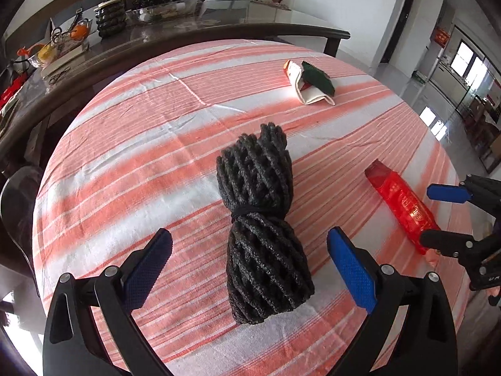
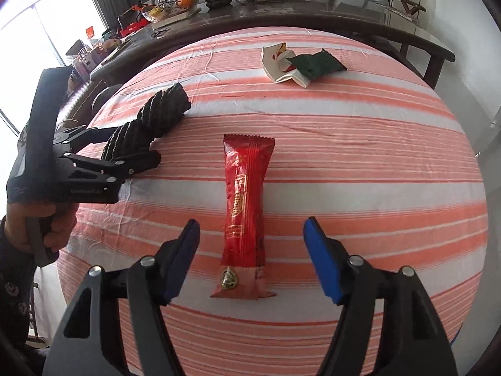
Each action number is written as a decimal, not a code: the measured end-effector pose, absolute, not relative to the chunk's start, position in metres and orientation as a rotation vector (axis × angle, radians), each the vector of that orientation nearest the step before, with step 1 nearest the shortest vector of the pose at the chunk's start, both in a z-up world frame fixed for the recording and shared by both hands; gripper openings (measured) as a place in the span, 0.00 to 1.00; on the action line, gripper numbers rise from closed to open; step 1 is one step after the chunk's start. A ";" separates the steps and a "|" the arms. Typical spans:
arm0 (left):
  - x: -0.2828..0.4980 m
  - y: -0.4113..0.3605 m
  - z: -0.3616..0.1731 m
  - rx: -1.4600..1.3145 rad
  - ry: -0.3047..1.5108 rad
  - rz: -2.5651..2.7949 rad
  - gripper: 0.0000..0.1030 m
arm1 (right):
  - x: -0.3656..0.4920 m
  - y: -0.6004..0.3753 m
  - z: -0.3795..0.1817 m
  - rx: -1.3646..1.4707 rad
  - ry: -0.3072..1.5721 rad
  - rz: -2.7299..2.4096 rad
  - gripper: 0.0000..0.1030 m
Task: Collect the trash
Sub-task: 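Grasp the black bundle with the left tool while the right tool lifts the red wrapper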
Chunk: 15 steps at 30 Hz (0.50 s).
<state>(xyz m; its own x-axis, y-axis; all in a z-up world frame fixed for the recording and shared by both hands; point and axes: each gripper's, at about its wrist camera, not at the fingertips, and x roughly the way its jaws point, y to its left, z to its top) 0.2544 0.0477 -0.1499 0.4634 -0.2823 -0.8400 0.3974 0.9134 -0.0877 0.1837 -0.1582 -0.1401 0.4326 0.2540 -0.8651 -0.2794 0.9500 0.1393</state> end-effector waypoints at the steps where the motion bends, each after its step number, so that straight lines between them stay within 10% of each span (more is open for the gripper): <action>1: 0.257 0.046 -0.146 0.142 1.008 -0.427 0.95 | 0.187 -0.157 -0.138 -0.039 1.079 0.336 0.66; 8: 0.270 0.033 -0.151 0.210 1.074 -0.427 0.73 | 0.211 -0.141 -0.137 -0.107 1.149 0.351 0.66; 10: 0.266 0.030 -0.153 0.224 1.085 -0.429 0.47 | 0.216 -0.143 -0.139 -0.099 1.164 0.338 0.62; 15: 0.251 0.027 -0.145 0.202 1.060 -0.445 0.32 | 0.219 -0.140 -0.147 -0.091 1.207 0.364 0.17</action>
<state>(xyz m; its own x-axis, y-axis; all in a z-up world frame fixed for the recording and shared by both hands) 0.2510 0.0272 -0.1447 0.4110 -0.2557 -0.8750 0.4461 0.8935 -0.0515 0.2186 -0.1397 -0.1468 0.3053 0.2262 -0.9250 -0.3226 0.9385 0.1230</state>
